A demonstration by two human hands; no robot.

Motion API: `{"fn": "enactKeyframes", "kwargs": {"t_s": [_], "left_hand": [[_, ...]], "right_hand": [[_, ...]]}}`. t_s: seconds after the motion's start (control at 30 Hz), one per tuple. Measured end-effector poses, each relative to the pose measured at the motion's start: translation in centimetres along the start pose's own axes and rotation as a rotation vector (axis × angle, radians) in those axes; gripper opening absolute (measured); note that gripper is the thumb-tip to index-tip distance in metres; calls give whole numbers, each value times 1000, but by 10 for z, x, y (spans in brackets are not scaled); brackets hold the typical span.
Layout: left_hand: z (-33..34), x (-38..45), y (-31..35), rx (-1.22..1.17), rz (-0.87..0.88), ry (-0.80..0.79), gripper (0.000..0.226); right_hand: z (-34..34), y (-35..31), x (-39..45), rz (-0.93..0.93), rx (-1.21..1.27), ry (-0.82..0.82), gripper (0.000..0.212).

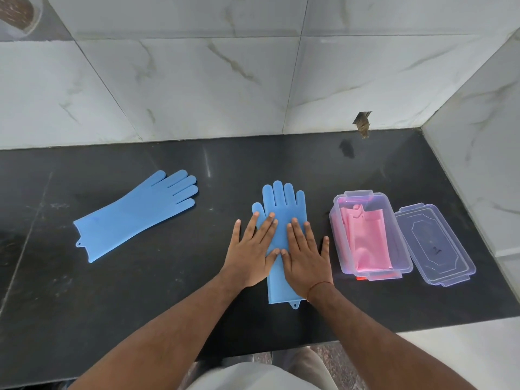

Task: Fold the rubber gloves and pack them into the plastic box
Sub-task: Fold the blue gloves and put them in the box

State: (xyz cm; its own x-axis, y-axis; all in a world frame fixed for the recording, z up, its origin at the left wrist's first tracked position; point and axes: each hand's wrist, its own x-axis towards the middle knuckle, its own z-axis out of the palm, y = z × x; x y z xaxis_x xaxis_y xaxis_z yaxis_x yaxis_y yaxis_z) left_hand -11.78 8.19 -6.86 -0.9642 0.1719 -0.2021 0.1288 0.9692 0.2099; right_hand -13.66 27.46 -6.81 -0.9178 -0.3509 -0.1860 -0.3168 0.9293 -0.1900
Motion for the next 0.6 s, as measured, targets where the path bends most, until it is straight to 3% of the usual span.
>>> {"fn": "enactKeyframes", "kwargs": {"t_s": [0.3, 0.47, 0.6], "left_hand": [[-46, -46, -143, -65, -298, 62, 75], [-70, -72, -227, -142, -417, 4, 79], [-80, -80, -258, -144, -437, -86, 77]], "right_hand": [[-15, -77, 7, -139, 60, 33, 60], [-18, -146, 26, -143, 335, 54, 51], [-20, -201, 49, 19, 649, -120, 46]]}}
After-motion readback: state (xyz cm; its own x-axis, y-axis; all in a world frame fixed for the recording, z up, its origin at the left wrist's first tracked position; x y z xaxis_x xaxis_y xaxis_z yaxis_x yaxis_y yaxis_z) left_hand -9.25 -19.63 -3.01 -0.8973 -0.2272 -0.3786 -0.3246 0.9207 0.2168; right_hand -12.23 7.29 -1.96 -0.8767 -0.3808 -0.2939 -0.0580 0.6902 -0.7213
